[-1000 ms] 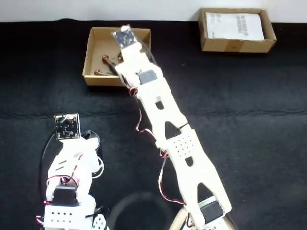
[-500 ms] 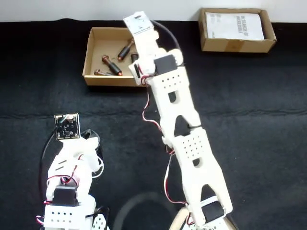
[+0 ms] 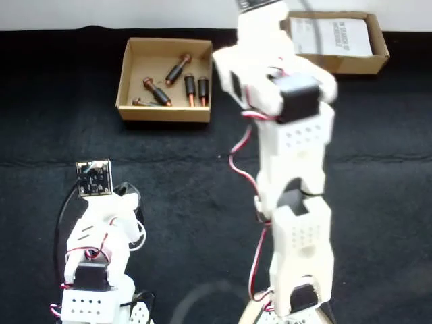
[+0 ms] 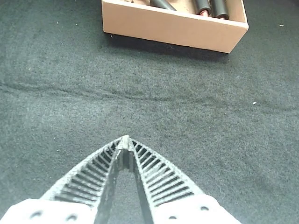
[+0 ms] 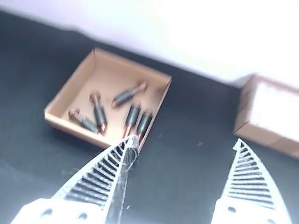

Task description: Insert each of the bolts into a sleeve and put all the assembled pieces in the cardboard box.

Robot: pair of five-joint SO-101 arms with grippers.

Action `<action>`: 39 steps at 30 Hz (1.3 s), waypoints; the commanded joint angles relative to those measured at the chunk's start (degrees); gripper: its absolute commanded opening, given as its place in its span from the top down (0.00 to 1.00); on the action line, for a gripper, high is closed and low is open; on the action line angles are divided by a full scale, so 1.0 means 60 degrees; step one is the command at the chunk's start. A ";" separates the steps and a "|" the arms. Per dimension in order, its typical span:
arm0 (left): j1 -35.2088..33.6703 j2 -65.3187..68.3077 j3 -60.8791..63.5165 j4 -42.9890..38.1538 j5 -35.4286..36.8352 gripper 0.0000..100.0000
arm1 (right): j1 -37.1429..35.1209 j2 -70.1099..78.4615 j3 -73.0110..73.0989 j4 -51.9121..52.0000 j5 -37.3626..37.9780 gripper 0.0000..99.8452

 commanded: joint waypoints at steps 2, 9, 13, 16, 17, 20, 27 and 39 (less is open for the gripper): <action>-0.0022 -0.0037 0.0183 -0.0103 -0.0029 0.99 | 0.0593 -0.2938 0.2249 0.0139 0.0029 0.71; -0.0022 -0.0037 0.0183 -0.0103 -0.0029 0.99 | 0.0784 -0.7978 0.9853 0.0095 0.0059 0.71; -0.0007 -0.0037 0.0183 -0.0103 -0.0029 0.99 | 0.0799 -1.0381 1.3297 0.0081 0.0044 0.71; 0.0139 -0.0037 0.0183 -0.0088 -0.0029 0.99 | 0.0799 -1.2007 1.5612 0.0081 0.0044 0.71; 0.0227 -0.0037 0.0183 -0.0088 -0.0029 0.99 | 0.0799 -1.2520 1.6374 0.0066 0.0044 0.71; 0.0432 -0.0037 0.0183 0.0088 -0.0029 0.99 | 0.0799 -1.3883 1.8498 -0.0066 0.0029 0.71; 0.1311 -0.0051 0.0183 0.1216 -0.0044 0.99 | 0.0799 -1.6784 2.2586 -0.2234 0.0029 0.71; 0.1355 -0.0066 0.0183 0.3018 -0.2388 0.99 | 0.2015 -1.9905 2.7568 -0.6396 0.0103 0.71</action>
